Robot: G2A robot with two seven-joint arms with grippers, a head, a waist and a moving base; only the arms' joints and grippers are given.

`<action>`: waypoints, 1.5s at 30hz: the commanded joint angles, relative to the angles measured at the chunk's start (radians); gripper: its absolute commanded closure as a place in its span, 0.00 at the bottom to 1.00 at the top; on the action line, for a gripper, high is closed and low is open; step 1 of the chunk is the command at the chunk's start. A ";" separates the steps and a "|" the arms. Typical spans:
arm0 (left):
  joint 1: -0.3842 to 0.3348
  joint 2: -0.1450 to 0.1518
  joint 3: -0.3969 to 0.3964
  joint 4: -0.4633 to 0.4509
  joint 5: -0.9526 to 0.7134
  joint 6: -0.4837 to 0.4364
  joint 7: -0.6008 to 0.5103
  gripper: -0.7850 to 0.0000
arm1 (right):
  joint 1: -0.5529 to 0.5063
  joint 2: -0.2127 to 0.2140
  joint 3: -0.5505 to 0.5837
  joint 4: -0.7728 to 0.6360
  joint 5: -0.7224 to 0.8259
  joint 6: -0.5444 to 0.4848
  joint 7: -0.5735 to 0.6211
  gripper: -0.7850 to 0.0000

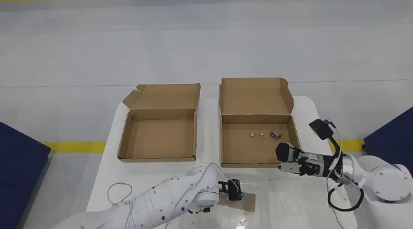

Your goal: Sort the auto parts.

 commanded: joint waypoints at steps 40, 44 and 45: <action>0.067 0.158 -0.277 -0.294 -0.184 -0.098 0.205 1.00 | 0.000 0.000 0.000 0.000 0.000 0.000 0.000 0.00; 0.122 0.203 -0.390 -0.290 -0.252 -0.232 0.306 1.00 | 0.000 0.000 0.000 0.000 0.000 0.000 0.000 0.00; 0.139 0.214 -0.417 -0.291 -0.264 -0.271 0.332 1.00 | 0.000 0.000 0.000 0.000 0.000 0.000 0.000 0.00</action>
